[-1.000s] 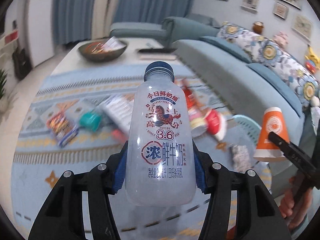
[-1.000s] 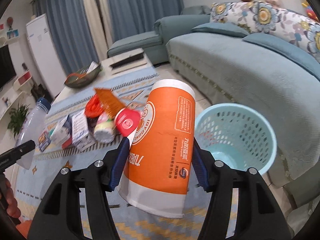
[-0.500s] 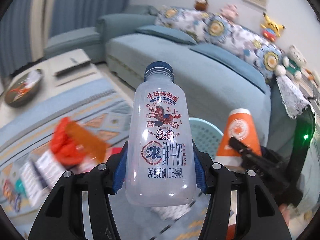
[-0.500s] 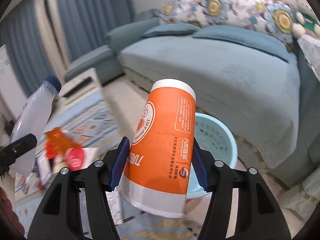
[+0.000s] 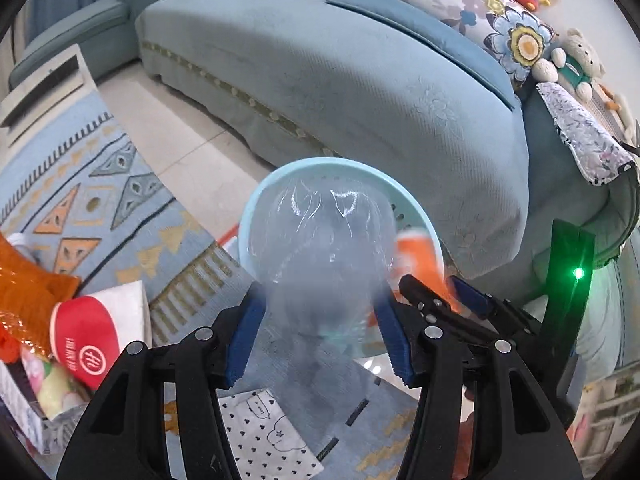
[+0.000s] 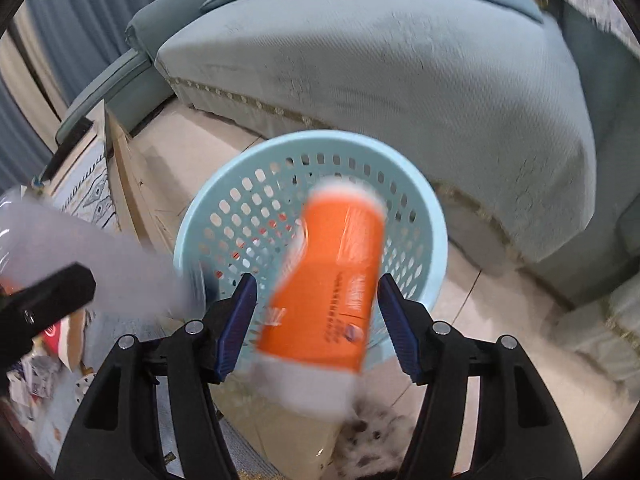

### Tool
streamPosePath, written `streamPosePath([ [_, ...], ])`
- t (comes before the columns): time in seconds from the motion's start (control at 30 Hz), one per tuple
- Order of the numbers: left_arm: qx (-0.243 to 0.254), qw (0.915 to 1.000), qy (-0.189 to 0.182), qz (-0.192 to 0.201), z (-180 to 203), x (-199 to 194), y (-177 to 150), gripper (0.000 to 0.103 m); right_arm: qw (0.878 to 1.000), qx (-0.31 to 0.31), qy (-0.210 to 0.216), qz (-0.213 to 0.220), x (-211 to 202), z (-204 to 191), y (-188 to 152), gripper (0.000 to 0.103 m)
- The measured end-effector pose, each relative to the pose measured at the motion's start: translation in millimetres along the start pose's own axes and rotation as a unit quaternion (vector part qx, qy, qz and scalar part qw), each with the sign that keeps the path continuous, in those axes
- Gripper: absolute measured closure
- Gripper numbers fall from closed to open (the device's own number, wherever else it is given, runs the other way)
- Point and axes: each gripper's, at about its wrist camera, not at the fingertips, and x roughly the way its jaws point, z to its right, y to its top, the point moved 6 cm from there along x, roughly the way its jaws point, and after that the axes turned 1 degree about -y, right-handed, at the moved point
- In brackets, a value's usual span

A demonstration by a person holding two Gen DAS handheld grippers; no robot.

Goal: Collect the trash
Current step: 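Carry both items to the blue basket and open both tools to drop them, then grasp the white tissue pack with left tool while right tool grasps the dotted paper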

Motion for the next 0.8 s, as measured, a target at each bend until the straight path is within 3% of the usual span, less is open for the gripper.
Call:
streamPosePath([
  [0.13, 0.001, 0.9995, 0.006, 0.03, -5, -20, 3, 0.032, 0.999, 0.0, 0.035, 0.008, -7, -6, 3, 0.031],
  [0.23, -0.019, 0.9983, -0.005, 0.055, -12, -39, 9, 0.031, 0.998, -0.024, 0.033, 0.036, -21, -17, 4, 0.031],
  [0.47, -0.042, 0.992, 0.011, 0.118, -30, -101, 6, 0.031, 0.992, -0.071, 0.043, 0.092, -62, -32, -2, 0.031],
  [0.63, -0.095, 0.9797, 0.043, 0.171, -62, -157, -15, 0.028, 0.976, -0.146, 0.087, 0.135, -101, -68, -23, 0.031],
  [0.73, -0.128, 0.9678, 0.084, 0.2, -86, -190, -36, 0.025, 0.966, -0.188, 0.093, 0.15, -113, -90, -41, 0.031],
  [0.8, -0.148, 0.957, 0.131, 0.212, -106, -209, -53, 0.024, 0.961, -0.213, 0.097, 0.149, -115, -103, -56, 0.031],
])
